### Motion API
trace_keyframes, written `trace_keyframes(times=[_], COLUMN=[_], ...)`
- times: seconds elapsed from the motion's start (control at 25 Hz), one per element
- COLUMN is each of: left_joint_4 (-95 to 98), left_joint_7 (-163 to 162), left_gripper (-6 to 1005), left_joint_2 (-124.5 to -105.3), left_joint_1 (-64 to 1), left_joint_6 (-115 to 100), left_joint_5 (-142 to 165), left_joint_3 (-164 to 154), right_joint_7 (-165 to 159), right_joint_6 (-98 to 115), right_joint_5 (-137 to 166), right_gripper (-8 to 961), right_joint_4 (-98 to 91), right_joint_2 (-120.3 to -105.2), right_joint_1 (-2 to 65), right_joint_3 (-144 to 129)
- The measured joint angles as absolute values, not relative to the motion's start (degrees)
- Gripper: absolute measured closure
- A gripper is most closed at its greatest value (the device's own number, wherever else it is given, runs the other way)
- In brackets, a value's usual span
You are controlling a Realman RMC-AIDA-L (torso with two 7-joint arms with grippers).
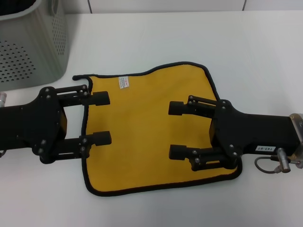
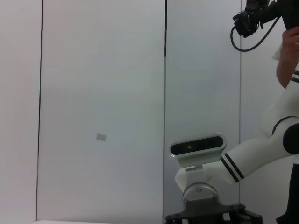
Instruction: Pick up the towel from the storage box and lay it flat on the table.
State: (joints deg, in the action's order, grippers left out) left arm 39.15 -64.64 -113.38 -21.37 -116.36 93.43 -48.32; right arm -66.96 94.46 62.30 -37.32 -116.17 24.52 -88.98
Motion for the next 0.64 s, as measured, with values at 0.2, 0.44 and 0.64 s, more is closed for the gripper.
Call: trace_keyframes(times=[0.2, 0.44, 0.64], left_joint_4=[39.1, 37.5, 36.8], left_joint_7=[-65.5, -66.8, -66.2], left_gripper=[335, 335, 335], left_joint_2=[-113.27, -113.06, -113.22], left_joint_1=[-21.5, -22.2, -22.1], left_joint_6=[-116.4, -116.4, -116.4], left_joint_5=[93.4, 92.3, 92.0], left_joint_3=[-48.2, -48.0, -47.3], right_joint_7=[-66.0, -64.3, -63.7], right_joint_6=[94.4, 94.6, 95.4], right_joint_5=[62.3, 61.0, 59.0], right_gripper=[88, 88, 88], right_joint_4=[-37.4, -37.0, -35.8], right_joint_2=[-116.06, -116.27, -116.28], right_joint_1=[24.2, 24.0, 23.8], right_joint_3=[-88.8, -89.1, -89.4])
